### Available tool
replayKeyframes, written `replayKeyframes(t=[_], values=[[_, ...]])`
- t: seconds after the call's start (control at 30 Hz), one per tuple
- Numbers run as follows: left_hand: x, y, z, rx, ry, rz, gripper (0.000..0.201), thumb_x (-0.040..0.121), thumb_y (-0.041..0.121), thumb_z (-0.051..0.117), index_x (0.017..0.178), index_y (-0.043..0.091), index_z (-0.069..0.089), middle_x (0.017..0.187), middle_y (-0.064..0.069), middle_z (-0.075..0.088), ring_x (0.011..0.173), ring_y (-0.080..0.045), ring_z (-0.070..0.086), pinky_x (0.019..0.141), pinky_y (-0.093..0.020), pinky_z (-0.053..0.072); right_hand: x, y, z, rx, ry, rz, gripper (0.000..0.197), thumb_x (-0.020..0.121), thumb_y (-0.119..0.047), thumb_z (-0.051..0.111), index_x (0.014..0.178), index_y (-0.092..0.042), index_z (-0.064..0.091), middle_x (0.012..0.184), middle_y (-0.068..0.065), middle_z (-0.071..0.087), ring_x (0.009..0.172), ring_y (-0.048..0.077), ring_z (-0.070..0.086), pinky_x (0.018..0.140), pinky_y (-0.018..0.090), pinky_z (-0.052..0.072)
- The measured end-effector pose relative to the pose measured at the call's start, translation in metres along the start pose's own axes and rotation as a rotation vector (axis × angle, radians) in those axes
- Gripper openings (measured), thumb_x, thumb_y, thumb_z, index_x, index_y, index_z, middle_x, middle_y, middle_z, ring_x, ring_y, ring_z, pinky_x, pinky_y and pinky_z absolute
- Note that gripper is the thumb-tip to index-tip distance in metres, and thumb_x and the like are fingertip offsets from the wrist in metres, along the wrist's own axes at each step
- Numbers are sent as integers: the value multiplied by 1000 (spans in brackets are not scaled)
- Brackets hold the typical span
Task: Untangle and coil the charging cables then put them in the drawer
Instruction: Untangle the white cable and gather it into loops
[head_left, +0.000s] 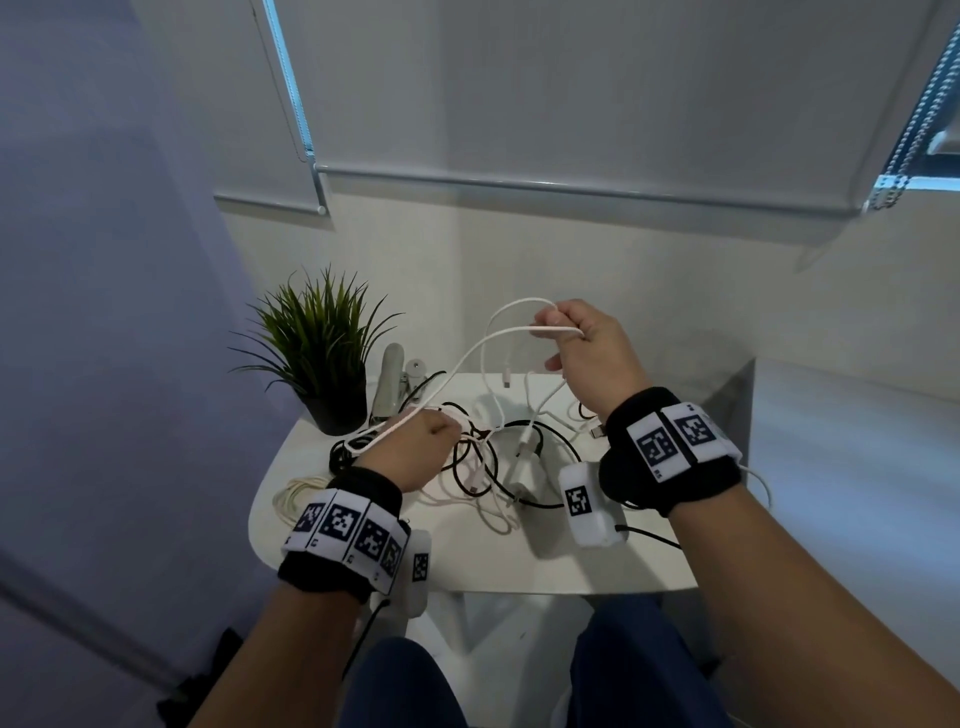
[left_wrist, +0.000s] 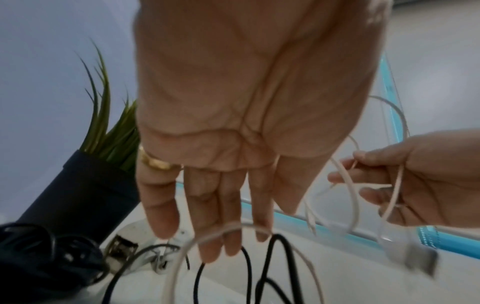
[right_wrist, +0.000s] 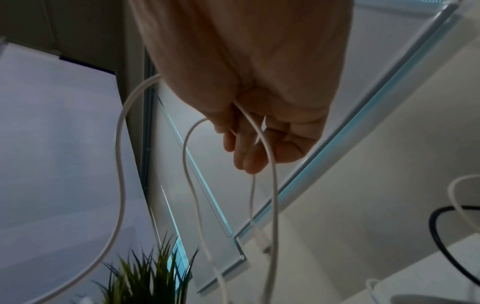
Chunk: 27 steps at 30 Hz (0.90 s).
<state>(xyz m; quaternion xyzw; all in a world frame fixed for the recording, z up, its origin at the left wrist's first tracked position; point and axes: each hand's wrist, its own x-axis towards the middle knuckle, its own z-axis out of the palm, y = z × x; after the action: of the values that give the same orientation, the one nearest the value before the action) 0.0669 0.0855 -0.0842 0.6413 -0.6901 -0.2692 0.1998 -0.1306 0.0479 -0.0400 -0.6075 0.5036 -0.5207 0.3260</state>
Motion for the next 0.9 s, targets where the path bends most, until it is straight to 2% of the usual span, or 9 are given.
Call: replayKeyframes(t=[0.07,0.13,0.23,0.3,0.4,0.5,0.6,0.7,0.9], values=[[-4,3,-10,50,-6,-7,28,92,29,50,75,8,61,81,-13,62,81,-24,60,83,-37,46,1,1,-3,-56,-5,15,23,99,-25,44,116,-18,58,110,12,63,64,19,58,43,9,37],[-7,8,-19,47,4,-3,25,90,31,55,88,10,67,90,-6,66,93,-20,62,87,-30,44,-1,0,-7,-81,-42,38,39,100,-22,41,140,-21,38,116,1,55,63,17,58,43,9,38],[-11,16,-29,-59,57,26,30,86,35,63,112,21,68,117,2,61,98,-3,59,88,-17,39,-6,-4,-11,-69,-69,77,49,100,-19,40,146,-23,23,115,-6,49,57,15,56,46,12,41],[-12,25,-35,-134,108,84,26,84,38,65,107,28,69,119,1,59,96,3,60,87,-15,40,-7,-5,-13,-67,-40,99,38,99,-18,41,137,-21,36,103,1,57,54,10,54,43,14,40],[-17,41,-39,-265,258,178,16,84,32,68,98,27,71,100,9,67,86,2,61,83,-20,48,-6,-3,-15,-114,-12,68,8,95,-20,50,100,-19,57,71,-1,56,48,5,47,47,20,36],[-19,55,-33,-282,367,287,22,82,33,70,103,36,64,105,18,62,89,1,58,79,-21,46,-10,-5,-14,-74,-52,41,17,89,-19,62,73,-22,58,61,-6,48,47,7,42,51,24,37],[-16,61,-21,-250,376,356,23,82,39,68,105,40,64,105,23,62,99,-1,56,86,-29,44,-17,-14,-10,41,-100,23,20,87,-16,64,68,-20,59,55,-8,44,41,2,36,49,24,33],[-15,66,-15,-434,377,397,9,88,22,66,92,27,71,84,4,71,81,-10,62,76,-33,49,-20,-21,-10,82,-150,-12,19,86,-14,65,69,-18,59,52,-10,41,39,2,32,45,21,29],[-10,59,-25,-733,556,281,11,93,11,56,92,10,67,76,-3,68,65,-5,66,68,-15,52,-26,-23,-23,173,-160,19,23,91,-24,62,70,-13,64,46,-6,33,42,11,27,43,22,29]])
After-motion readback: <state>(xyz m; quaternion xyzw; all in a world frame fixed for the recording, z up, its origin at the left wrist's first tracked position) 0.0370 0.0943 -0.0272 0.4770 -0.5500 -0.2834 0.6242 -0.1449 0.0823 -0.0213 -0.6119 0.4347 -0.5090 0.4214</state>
